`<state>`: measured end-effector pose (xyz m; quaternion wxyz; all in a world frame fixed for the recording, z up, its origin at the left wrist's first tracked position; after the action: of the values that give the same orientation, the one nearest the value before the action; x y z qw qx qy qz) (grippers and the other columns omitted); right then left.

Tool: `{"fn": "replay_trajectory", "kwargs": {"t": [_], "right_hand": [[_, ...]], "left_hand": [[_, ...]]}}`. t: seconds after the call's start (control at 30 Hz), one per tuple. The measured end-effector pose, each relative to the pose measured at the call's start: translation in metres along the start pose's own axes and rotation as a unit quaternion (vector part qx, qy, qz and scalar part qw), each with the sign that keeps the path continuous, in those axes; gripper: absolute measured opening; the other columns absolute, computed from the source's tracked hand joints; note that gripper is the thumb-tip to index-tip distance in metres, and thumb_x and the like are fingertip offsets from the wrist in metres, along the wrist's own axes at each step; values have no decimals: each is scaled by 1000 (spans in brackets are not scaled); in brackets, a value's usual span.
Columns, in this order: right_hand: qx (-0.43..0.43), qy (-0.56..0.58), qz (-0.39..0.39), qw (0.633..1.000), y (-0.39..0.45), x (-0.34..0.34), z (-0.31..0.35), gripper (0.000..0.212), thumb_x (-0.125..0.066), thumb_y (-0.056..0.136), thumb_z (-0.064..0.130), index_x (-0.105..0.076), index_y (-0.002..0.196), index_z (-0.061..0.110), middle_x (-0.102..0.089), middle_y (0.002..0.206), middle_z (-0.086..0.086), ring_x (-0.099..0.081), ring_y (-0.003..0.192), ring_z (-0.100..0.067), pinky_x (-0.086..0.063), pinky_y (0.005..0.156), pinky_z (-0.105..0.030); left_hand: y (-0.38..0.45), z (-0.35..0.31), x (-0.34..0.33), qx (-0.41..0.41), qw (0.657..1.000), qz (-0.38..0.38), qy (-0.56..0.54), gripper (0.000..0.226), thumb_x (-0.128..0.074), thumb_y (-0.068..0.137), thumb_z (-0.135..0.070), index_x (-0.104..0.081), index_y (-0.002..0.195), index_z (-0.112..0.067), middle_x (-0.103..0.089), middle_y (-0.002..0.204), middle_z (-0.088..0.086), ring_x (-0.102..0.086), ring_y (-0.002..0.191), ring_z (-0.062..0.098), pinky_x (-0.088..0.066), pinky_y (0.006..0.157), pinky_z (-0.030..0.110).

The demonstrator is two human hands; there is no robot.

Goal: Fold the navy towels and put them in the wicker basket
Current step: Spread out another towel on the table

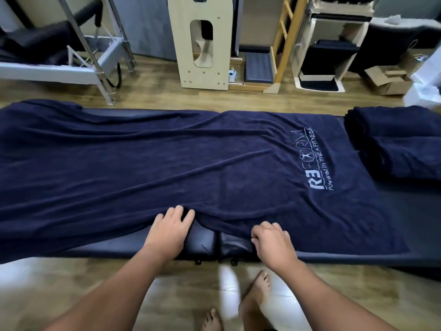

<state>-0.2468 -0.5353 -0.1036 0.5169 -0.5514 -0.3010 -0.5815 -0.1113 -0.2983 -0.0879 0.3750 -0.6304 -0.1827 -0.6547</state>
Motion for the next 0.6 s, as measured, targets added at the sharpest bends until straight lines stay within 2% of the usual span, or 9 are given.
{"fn": "replay_trajectory", "kwargs": {"t": [0.07,0.2,0.3,0.33,0.4,0.47,0.53,0.6], "right_hand": [[10,20,15,1000,-4,-2,8,10,-45,102,33,-53,104,25,-58,106,6,-53,104,-22,-35,75,-36],[69,54,88,992,-22,-15,21,7,-47,101,30,-49,99,24,-59,104,1,-59,98,-24,-41,77,-36],[47,84,92,991,-30,-13,18,10,-49,101,30,-45,93,27,-55,97,6,-56,89,-21,-43,74,-34],[42,83,92,991,-31,-13,17,10,-50,101,30,-45,92,27,-54,96,7,-55,87,-20,-42,73,-33],[45,77,97,991,-33,-12,20,11,-51,100,29,-47,90,26,-55,94,8,-56,87,-19,-42,72,-34],[59,75,119,988,-34,-14,29,11,-53,98,28,-50,88,25,-59,91,8,-58,86,-20,-46,72,-36],[71,91,157,981,-35,-17,38,10,-57,96,28,-53,87,24,-61,87,9,-60,83,-19,-51,72,-38],[77,116,177,974,-38,-19,42,10,-62,94,30,-56,89,24,-63,84,10,-60,81,-16,-52,71,-37]], "left_hand": [[3,-4,3,0,1000,-4,4,75,-83,53,-11,-62,125,-17,-53,102,14,-48,82,33,-42,62,41],[6,-15,2,-58,997,-32,34,33,-81,62,-15,-62,89,-20,-52,93,9,-48,81,31,-36,61,40],[1,-17,3,-85,996,-21,27,12,-70,71,-27,-62,79,-21,-58,87,2,-51,82,26,-41,66,39],[-3,-19,5,-101,995,3,25,13,-59,78,-32,-65,82,-21,-60,89,1,-51,87,24,-41,72,39],[-13,-26,9,-125,989,67,46,33,-42,89,-35,-70,97,-18,-64,102,2,-51,103,25,-37,83,38],[-23,-28,10,-97,983,154,20,34,-43,92,-28,-69,107,-13,-67,113,8,-58,109,29,-39,85,39],[-31,-28,5,-61,968,241,-29,33,-44,87,-20,-68,108,-12,-67,117,11,-64,105,33,-45,78,38],[-38,-26,5,-54,960,271,-42,34,-44,83,-19,-66,108,-14,-66,116,8,-65,102,31,-50,78,37]]}}
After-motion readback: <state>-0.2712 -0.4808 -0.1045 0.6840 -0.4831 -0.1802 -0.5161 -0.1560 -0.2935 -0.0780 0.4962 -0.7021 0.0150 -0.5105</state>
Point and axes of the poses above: each hand's wrist, its own y-axis towards the middle knuckle, its own x-axis out of the back of the hand, z = x × y, the point moved 5 cm from there along y, towards the middle knuckle
